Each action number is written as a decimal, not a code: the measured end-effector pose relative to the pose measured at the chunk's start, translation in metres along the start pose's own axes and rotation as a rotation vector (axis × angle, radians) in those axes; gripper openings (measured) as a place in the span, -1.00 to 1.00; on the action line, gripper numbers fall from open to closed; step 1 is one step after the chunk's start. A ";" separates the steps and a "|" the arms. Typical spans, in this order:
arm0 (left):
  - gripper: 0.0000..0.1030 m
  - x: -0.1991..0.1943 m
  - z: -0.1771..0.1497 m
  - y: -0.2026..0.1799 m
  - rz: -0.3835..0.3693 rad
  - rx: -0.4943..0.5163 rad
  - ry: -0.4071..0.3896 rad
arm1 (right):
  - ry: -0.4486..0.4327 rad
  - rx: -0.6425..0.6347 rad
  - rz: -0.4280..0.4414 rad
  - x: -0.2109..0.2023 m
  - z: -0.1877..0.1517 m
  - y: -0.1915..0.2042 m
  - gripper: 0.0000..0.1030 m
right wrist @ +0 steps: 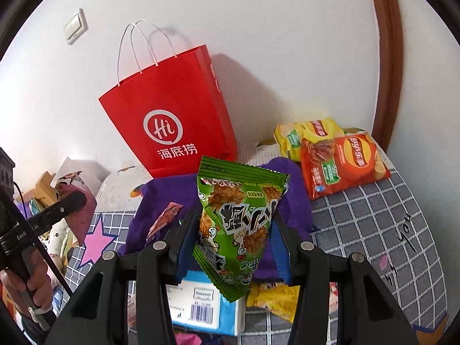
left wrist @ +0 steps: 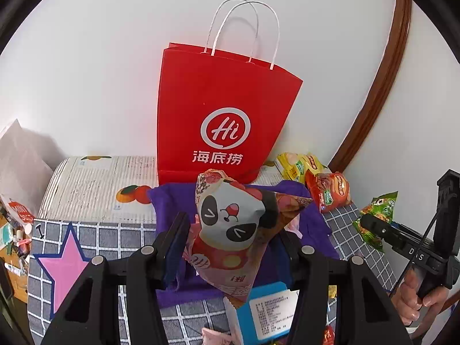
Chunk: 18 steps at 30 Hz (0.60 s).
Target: Organize snacks
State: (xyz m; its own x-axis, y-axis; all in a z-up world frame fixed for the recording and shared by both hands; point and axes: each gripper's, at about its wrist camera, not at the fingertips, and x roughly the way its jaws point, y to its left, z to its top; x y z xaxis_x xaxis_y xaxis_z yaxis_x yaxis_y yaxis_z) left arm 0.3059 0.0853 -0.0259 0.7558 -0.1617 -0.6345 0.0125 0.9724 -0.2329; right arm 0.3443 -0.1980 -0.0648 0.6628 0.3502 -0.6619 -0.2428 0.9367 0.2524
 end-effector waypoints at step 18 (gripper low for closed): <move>0.01 0.065 0.016 0.008 -0.007 -0.048 0.035 | 0.074 -0.056 0.088 0.074 0.044 0.020 -0.07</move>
State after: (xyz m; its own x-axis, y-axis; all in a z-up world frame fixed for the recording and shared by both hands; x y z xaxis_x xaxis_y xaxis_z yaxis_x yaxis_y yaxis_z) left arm 0.3661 0.0848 -0.0571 0.7322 -0.1753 -0.6582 -0.0143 0.9622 -0.2721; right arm 0.4193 -0.1542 -0.0778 0.5838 0.4285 -0.6897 -0.3382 0.9005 0.2732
